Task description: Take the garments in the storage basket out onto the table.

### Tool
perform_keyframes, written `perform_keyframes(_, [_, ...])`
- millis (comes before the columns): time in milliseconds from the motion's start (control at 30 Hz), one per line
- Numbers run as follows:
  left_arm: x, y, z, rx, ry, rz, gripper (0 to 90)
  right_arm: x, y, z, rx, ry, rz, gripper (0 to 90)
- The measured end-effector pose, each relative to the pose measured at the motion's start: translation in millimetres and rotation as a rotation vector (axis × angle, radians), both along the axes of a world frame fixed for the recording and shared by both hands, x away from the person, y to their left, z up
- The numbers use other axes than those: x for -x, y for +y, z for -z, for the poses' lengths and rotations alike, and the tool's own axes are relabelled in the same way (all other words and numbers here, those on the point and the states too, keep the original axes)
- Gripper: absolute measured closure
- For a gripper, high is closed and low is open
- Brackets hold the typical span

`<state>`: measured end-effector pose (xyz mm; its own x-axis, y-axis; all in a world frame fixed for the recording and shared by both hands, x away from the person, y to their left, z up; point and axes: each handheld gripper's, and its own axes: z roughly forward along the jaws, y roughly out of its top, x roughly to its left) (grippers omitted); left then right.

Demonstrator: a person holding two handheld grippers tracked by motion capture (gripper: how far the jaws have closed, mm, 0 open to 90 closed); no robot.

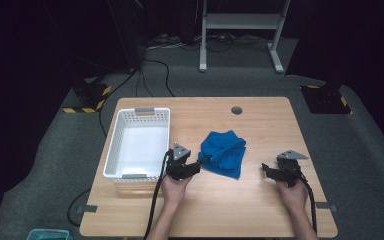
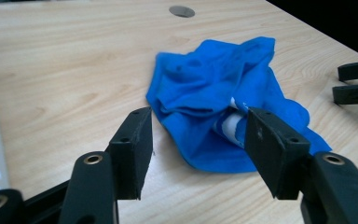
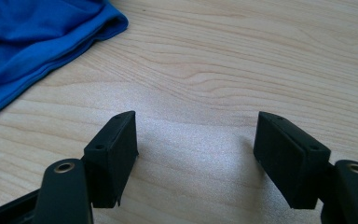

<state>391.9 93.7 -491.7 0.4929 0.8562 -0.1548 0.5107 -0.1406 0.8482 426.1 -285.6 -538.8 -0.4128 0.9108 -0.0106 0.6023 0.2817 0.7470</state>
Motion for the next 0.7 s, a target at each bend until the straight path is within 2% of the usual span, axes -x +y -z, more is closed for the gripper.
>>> perform_keyframes(500, [3.3, -8.3, 17.2, -0.002, 0.034, 0.006, 41.8, 0.0, 0.0, 0.0, 0.000, 0.000, 0.000, 30.3])
perform_keyframes(700, [1.6, -9.7, 25.2, -0.016, 0.049, -0.002, 41.9, 0.0, 0.0, 0.0, 0.000, 0.000, 0.000, 30.3])
